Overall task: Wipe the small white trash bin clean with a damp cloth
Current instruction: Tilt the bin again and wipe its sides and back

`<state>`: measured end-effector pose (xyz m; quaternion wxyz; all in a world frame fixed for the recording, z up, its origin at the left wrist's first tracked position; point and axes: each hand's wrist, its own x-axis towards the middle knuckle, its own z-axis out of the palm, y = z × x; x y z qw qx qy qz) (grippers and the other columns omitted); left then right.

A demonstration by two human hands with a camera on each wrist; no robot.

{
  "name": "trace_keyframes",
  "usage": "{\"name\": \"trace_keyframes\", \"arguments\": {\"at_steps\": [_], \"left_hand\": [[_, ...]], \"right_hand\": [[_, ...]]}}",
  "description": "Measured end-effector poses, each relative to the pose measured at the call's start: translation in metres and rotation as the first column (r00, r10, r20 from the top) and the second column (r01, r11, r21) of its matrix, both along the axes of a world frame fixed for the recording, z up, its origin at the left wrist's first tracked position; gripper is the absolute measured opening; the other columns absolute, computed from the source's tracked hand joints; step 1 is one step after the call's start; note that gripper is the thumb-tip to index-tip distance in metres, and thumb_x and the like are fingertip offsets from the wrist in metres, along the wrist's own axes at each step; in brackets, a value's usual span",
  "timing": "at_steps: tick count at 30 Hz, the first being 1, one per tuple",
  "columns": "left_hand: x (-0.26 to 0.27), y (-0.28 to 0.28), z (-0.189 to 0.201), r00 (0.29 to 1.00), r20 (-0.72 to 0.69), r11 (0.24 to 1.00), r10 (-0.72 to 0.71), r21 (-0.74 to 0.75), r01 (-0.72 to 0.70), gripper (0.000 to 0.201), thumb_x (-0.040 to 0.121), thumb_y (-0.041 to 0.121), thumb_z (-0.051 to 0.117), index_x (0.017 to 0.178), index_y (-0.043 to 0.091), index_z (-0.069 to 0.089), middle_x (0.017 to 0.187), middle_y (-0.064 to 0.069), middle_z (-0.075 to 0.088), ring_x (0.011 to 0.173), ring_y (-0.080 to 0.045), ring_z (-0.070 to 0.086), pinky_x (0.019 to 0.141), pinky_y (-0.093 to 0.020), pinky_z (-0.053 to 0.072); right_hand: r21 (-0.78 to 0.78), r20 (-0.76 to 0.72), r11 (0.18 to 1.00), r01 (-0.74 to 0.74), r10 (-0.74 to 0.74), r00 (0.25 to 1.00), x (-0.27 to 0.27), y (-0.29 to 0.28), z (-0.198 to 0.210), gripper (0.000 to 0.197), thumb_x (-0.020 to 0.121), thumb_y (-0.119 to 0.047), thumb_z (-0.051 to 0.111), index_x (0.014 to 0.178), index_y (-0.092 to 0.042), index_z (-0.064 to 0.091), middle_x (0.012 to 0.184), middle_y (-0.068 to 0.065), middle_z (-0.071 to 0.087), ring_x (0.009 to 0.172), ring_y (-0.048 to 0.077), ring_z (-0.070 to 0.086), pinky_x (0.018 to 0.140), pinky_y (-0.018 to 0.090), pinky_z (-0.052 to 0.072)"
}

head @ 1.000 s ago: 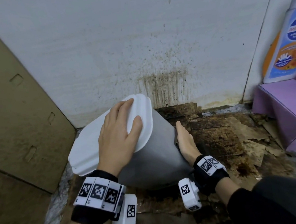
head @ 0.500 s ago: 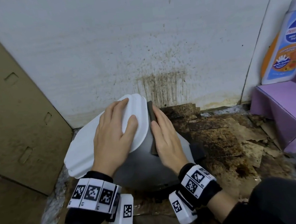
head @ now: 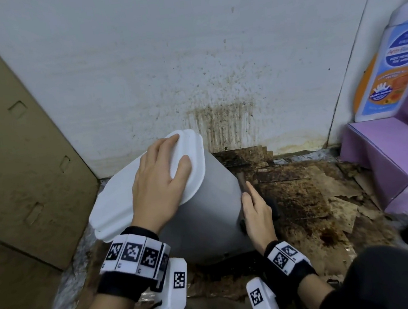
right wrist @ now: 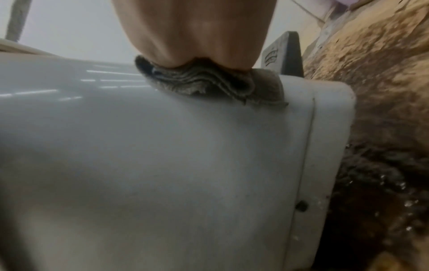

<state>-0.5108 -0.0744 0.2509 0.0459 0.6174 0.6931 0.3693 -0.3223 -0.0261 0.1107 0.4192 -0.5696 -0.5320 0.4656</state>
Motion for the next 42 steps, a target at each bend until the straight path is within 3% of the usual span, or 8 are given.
{"name": "trace_keyframes", "arguments": {"at_steps": [12,16,21,24,26,29,37,42], "left_hand": [[0.003,-0.002,0.001,0.998,0.031,0.998,-0.060,-0.023,0.061,0.055,0.103,0.040,0.019,0.153,0.026,0.038,0.154,0.011,0.037,0.142,-0.010,0.033,0.117,-0.034,0.028],[0.005,-0.005,0.002,0.995,-0.069,0.995,-0.072,-0.079,0.066,0.072,0.098,0.045,0.011,0.152,0.006,0.039,0.165,-0.002,0.027,0.153,-0.017,0.021,0.119,-0.024,0.011],[0.006,-0.006,0.007,0.996,0.028,0.982,-0.079,-0.168,0.083,0.049,0.112,0.022,0.025,0.160,0.015,0.021,0.169,0.004,0.013,0.156,-0.007,0.008,0.117,-0.017,0.003],[0.005,-0.003,0.007,0.995,0.059,0.979,-0.076,-0.183,0.086,0.052,0.110,0.030,0.022,0.160,0.017,0.020,0.169,0.005,0.013,0.155,-0.005,0.008,0.116,-0.016,0.003],[0.004,-0.003,0.006,0.994,0.087,0.982,-0.066,-0.171,0.080,0.062,0.101,0.039,0.017,0.160,0.020,0.020,0.169,0.005,0.015,0.155,-0.004,0.009,0.117,-0.017,0.005],[0.005,-0.003,0.007,0.997,0.046,0.985,-0.058,-0.163,0.064,0.052,0.109,0.032,0.023,0.160,0.021,0.022,0.169,0.007,0.015,0.154,-0.003,0.009,0.115,-0.014,0.003],[0.005,-0.003,0.009,0.996,-0.002,0.982,-0.084,-0.168,0.083,0.049,0.111,0.020,0.026,0.159,0.015,0.024,0.168,0.008,0.014,0.154,-0.004,0.006,0.113,-0.012,0.000],[0.004,-0.003,0.007,0.997,0.004,0.982,-0.073,-0.174,0.072,0.050,0.111,0.027,0.024,0.161,0.018,0.020,0.169,0.008,0.012,0.155,-0.006,0.007,0.116,-0.015,0.001]], "right_hand": [[0.247,-0.451,0.969,-0.017,0.131,0.883,-0.057,-0.042,0.112,0.043,0.113,-0.031,0.037,0.155,-0.030,0.047,0.151,-0.015,0.056,0.142,0.006,0.049,0.120,0.040,0.039],[0.341,-0.194,0.933,-0.116,0.191,0.962,-0.063,-0.044,0.130,0.047,0.113,-0.025,0.036,0.160,-0.025,0.037,0.166,-0.015,0.033,0.153,-0.005,0.025,0.129,0.030,0.021],[0.283,0.054,0.923,-0.261,0.256,0.965,-0.066,-0.009,0.148,0.052,0.112,-0.029,0.032,0.163,-0.020,0.029,0.170,-0.004,0.029,0.153,0.007,0.027,0.128,0.027,0.016],[0.202,0.005,0.909,-0.366,0.372,0.928,-0.063,0.016,0.161,0.045,0.111,-0.031,0.033,0.154,-0.025,0.043,0.150,-0.004,0.052,0.117,-0.004,0.052,0.093,0.006,0.046],[0.177,-0.038,0.895,-0.411,0.423,0.905,-0.061,0.020,0.162,0.042,0.112,-0.031,0.033,0.153,-0.031,0.041,0.143,-0.014,0.049,0.113,-0.016,0.048,0.084,-0.002,0.041],[0.222,-0.043,0.904,-0.365,0.383,0.923,-0.058,0.003,0.151,0.051,0.113,-0.038,0.026,0.163,-0.033,0.023,0.166,-0.020,0.025,0.150,-0.006,0.023,0.124,0.019,0.018],[0.342,0.159,0.874,-0.345,0.308,0.938,-0.055,-0.039,0.134,0.051,0.114,-0.033,0.017,0.165,-0.029,0.019,0.171,-0.019,0.009,0.153,-0.013,0.000,0.117,0.003,-0.001],[0.329,0.367,0.815,-0.478,0.356,0.859,-0.055,0.011,0.156,0.055,0.110,-0.040,0.015,0.148,-0.017,0.047,0.158,-0.002,0.041,0.147,0.009,0.030,0.126,0.033,0.019]]}}
